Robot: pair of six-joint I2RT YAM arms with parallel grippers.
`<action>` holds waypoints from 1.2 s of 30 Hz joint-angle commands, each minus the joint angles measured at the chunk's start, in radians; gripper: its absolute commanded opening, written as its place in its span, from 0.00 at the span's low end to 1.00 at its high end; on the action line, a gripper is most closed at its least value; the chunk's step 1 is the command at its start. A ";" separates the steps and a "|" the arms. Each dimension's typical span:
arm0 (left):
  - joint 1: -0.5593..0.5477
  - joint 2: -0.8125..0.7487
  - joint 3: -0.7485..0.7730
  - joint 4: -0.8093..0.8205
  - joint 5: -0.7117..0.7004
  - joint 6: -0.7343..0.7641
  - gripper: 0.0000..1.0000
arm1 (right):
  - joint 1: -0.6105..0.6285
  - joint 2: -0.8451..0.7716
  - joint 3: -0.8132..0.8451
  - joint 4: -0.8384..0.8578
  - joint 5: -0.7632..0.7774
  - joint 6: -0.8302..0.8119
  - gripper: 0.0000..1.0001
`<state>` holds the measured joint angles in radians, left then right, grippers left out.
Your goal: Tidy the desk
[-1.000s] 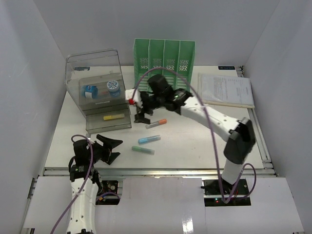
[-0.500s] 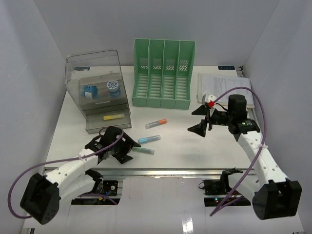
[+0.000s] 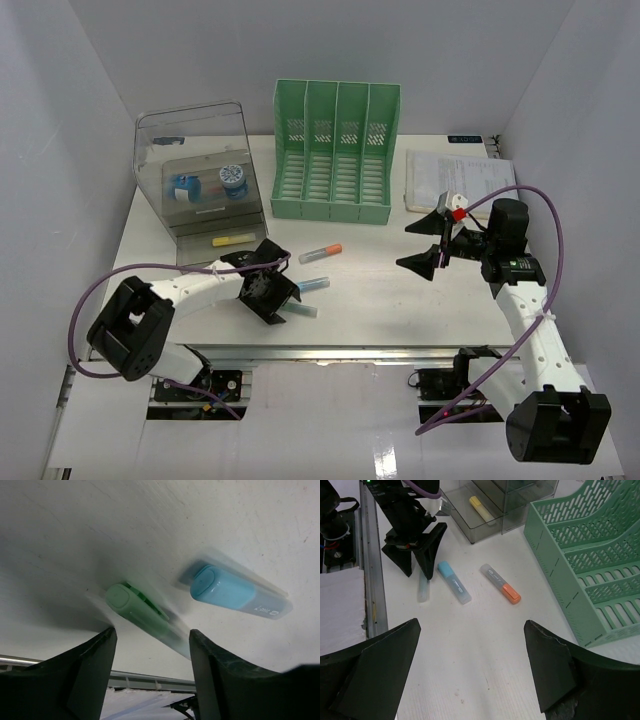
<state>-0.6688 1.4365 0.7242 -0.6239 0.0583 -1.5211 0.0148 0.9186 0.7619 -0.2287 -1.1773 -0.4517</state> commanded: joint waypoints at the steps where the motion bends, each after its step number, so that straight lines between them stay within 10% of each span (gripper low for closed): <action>1: -0.007 0.052 0.016 -0.099 -0.107 -0.202 0.58 | -0.022 -0.032 0.000 0.037 -0.037 0.015 0.90; 14: -0.008 -0.052 -0.079 -0.122 -0.119 -0.165 0.04 | -0.051 -0.047 -0.003 0.040 -0.051 0.018 0.90; 24: 0.164 -0.540 0.020 -0.336 -0.359 -0.124 0.00 | -0.062 -0.038 -0.008 0.045 -0.065 0.022 0.90; 29: 0.518 -0.425 0.112 -0.225 -0.194 0.098 0.00 | -0.069 -0.029 -0.015 0.044 -0.068 0.017 0.90; 36: 0.664 -0.215 0.185 -0.107 -0.105 0.056 0.00 | -0.081 -0.024 -0.017 0.021 -0.085 -0.015 0.90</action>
<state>-0.0445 1.1376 0.8503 -0.7661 -0.0895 -1.4024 -0.0581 0.8917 0.7538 -0.2119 -1.2225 -0.4474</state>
